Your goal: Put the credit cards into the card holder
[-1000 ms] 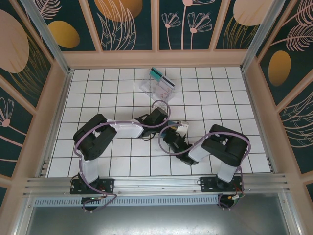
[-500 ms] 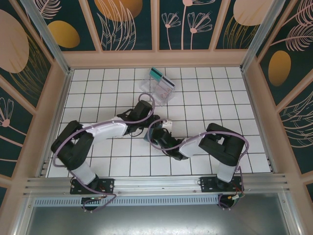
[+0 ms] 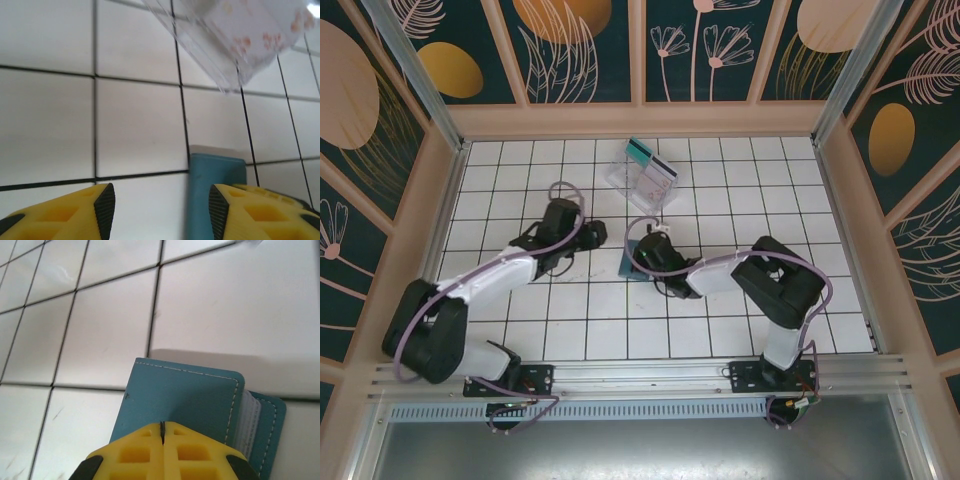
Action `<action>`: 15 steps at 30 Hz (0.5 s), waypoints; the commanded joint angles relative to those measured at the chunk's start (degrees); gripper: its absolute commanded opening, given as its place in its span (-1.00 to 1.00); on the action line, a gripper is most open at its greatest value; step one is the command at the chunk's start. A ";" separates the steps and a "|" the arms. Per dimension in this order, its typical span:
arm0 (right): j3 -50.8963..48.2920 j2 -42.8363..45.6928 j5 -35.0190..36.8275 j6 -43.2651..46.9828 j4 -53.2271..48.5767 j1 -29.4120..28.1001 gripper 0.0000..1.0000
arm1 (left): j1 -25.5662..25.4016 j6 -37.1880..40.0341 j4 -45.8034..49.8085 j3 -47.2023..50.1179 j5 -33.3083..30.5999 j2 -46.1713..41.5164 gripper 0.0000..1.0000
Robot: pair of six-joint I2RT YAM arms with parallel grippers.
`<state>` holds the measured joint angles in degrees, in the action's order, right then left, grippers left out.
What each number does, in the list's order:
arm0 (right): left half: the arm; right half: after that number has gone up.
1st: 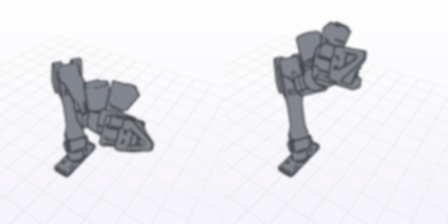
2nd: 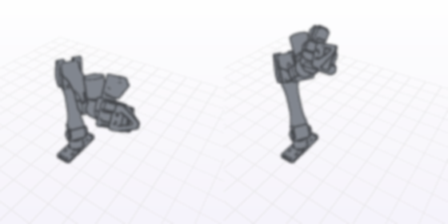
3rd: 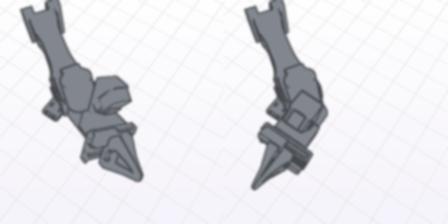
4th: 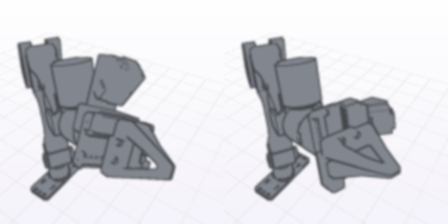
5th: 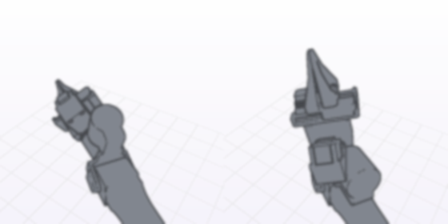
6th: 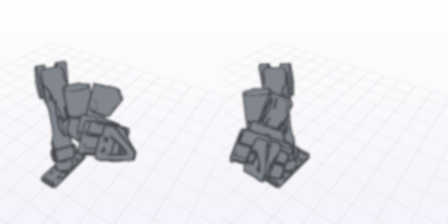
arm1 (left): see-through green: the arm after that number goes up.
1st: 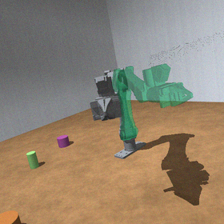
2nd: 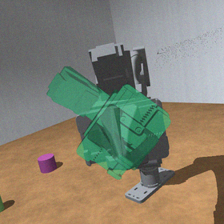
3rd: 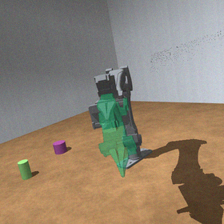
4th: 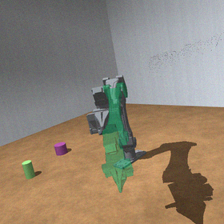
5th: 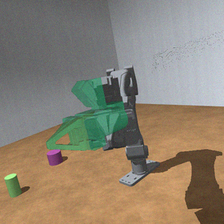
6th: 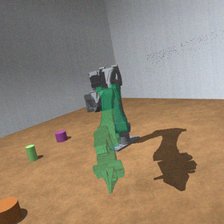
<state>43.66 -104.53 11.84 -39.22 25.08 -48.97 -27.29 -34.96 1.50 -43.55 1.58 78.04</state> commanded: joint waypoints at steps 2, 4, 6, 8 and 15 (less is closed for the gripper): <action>-1.98 -3.86 0.86 8.71 -20.94 4.17 -1.00 | 2.47 -0.68 0.43 3.29 -1.85 -4.84 0.11; -0.82 -1.17 -0.28 11.31 -19.80 3.66 -1.00 | 2.92 -1.05 0.05 4.86 -3.53 -6.77 0.12; 0.03 2.30 -1.08 13.64 -19.09 2.93 -0.95 | 3.24 -1.53 -0.57 6.26 -5.13 -8.59 0.15; 1.04 6.53 -1.73 16.08 -19.48 2.83 -0.86 | 3.54 -2.09 -1.44 7.77 -7.60 -10.53 0.27; 5.53 20.85 -4.23 21.72 -24.79 7.18 -0.42 | 5.47 -1.13 -2.99 9.18 -13.82 -14.40 0.51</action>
<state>45.98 -88.77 9.04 -21.85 4.91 -43.90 -22.74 -36.64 0.91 -34.70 -7.84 65.04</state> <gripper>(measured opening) 0.281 0.753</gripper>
